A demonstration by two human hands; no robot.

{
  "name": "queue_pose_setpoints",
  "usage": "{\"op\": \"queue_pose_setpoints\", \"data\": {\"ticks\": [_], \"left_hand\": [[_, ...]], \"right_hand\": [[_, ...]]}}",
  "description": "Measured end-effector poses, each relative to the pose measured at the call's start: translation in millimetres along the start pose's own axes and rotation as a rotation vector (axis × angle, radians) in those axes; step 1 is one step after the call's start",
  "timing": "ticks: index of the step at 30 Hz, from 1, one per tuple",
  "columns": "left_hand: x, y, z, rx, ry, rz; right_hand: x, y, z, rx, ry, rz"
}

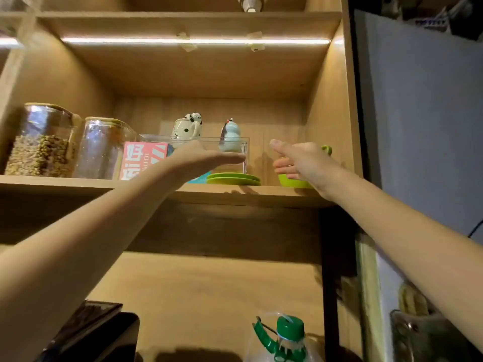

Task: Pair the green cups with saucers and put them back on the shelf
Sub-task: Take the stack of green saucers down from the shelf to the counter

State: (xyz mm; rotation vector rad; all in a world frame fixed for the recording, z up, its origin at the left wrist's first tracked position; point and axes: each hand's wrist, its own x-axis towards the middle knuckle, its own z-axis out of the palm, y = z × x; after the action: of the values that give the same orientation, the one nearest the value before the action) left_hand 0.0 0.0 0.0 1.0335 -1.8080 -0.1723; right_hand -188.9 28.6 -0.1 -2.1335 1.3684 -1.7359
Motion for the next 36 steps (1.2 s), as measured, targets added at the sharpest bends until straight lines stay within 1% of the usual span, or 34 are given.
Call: {"op": "queue_pose_setpoints", "data": {"ticks": [3,5,9,13,15,17,20,21,25,27,30,31,34,36], "left_hand": [[13.1,-10.6,-0.7,0.030,0.038,0.011],[25.3,-23.9,1.7,0.071,0.050,-0.006],[44.6,-41.1,16.1,0.110,0.027,-0.052],[51.2,-52.5,33.6,0.140,0.062,0.003],[55.3,-57.0,39.6,0.138,0.070,0.021],[59.7,-62.8,45.0,0.095,0.064,-0.013],[65.7,-64.7,51.2,0.003,0.041,-0.050],[67.2,-65.0,52.3,-0.028,0.017,-0.056],[65.4,-63.5,49.9,-0.059,0.078,-0.084],[64.4,-63.6,50.4,-0.074,0.055,-0.098],[59.0,-58.0,47.4,-0.192,0.000,-0.138],[58.1,-56.4,46.0,-0.199,0.006,-0.146],[57.1,-54.4,40.7,-0.089,0.054,-0.137],[54.1,-50.4,38.2,-0.114,0.084,-0.138]], "right_hand": [[17.0,6.6,10.0,-0.008,-0.063,0.053],[27.7,16.6,19.9,-0.064,-0.049,0.012],[41.6,36.6,35.7,-0.252,-0.051,-0.027],[54.0,46.5,43.3,-0.406,-0.098,0.017],[59.0,45.4,43.0,-0.400,-0.149,0.048],[60.7,46.1,41.8,-0.390,-0.199,0.066],[61.0,49.9,40.1,-0.399,-0.218,0.053],[61.8,51.4,39.9,-0.401,-0.220,0.047],[62.6,51.1,40.0,-0.414,-0.232,0.040],[61.8,52.4,41.5,-0.427,-0.232,0.043],[58.6,51.9,43.5,-0.452,-0.223,0.043],[57.9,51.2,43.3,-0.451,-0.227,0.046],[53.7,49.5,41.5,-0.407,-0.203,0.050],[49.3,48.7,41.3,-0.357,-0.164,0.060]]}}
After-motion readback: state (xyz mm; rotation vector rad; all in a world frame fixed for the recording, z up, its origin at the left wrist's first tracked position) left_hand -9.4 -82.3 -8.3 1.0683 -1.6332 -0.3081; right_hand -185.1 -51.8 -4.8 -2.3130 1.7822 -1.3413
